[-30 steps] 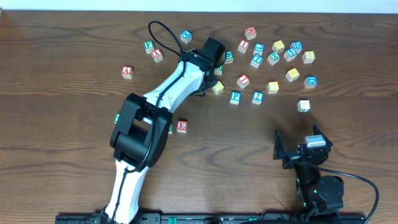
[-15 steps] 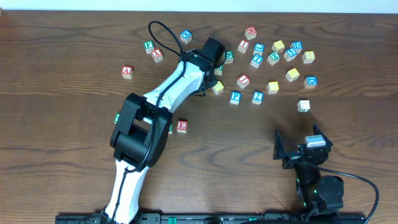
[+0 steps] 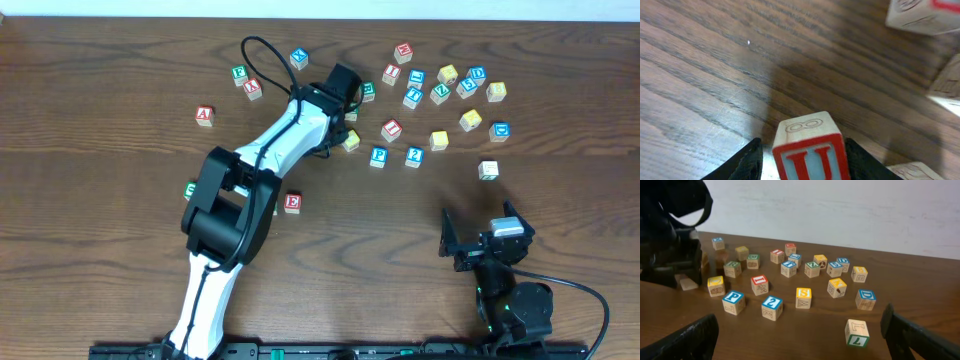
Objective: Spell out NEURIPS
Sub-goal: 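Lower the left gripper and close it on the red U block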
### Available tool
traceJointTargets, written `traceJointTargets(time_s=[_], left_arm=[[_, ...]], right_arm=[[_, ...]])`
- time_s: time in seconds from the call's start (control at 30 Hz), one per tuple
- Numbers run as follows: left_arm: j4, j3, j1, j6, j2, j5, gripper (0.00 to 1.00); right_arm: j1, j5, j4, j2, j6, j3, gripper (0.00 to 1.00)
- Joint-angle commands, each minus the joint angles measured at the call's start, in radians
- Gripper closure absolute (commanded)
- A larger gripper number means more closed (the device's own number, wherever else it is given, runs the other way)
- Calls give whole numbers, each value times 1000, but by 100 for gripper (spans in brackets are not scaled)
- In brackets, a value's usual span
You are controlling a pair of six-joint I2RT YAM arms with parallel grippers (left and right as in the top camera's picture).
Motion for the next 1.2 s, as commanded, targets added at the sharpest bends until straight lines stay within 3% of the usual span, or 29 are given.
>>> traceJointTargets(time_s=[0.0, 0.77, 0.9, 1.17], left_arm=[[1, -6, 6, -5, 13, -5, 50], [-15, 27, 7, 25, -24, 14, 50], [-14, 27, 7, 25, -24, 39, 55], [-14, 29, 7, 25, -24, 48, 56]], right_arm=[[-10, 2, -2, -5, -12, -3, 1], [-10, 2, -2, -5, -12, -3, 1], [-10, 2, -2, -5, -12, -3, 1], [-10, 2, -2, -5, -12, -3, 1]])
